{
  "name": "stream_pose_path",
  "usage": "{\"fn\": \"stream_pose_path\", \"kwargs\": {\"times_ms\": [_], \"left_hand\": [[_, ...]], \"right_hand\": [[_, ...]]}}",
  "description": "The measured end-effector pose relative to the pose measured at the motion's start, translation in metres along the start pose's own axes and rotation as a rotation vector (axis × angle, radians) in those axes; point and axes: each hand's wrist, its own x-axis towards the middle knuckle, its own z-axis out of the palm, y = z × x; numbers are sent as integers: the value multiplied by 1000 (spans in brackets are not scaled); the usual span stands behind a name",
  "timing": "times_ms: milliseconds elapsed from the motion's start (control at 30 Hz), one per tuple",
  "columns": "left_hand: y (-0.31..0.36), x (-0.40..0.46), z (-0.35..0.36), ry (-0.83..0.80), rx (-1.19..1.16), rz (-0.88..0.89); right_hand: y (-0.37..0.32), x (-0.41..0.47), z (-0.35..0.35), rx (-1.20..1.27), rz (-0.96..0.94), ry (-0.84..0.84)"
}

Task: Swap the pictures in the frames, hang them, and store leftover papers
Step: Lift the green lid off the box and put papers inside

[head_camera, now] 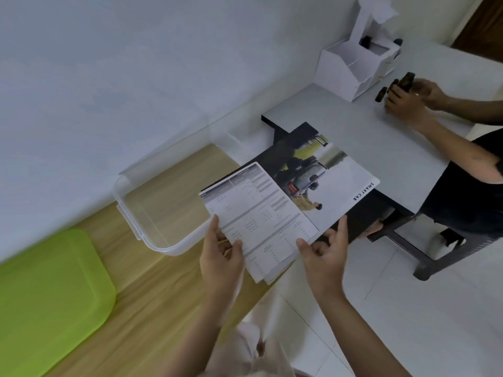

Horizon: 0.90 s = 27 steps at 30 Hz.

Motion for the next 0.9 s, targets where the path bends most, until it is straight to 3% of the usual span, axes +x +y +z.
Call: {"fn": "stream_pose_path", "kwargs": {"times_ms": [300, 400, 633, 900], "left_hand": [[-7, 86, -83, 222, 90, -118], [-17, 115, -108, 249, 169, -188], [-27, 164, -126, 201, 275, -259], [-24, 179, -119, 88, 342, -278]], "right_hand": [[-6, 19, 127, -56, 126, -291], [1, 22, 167, -115, 189, -311], [6, 43, 216, -238, 275, -277], [11, 60, 222, -380, 382, -334]]}}
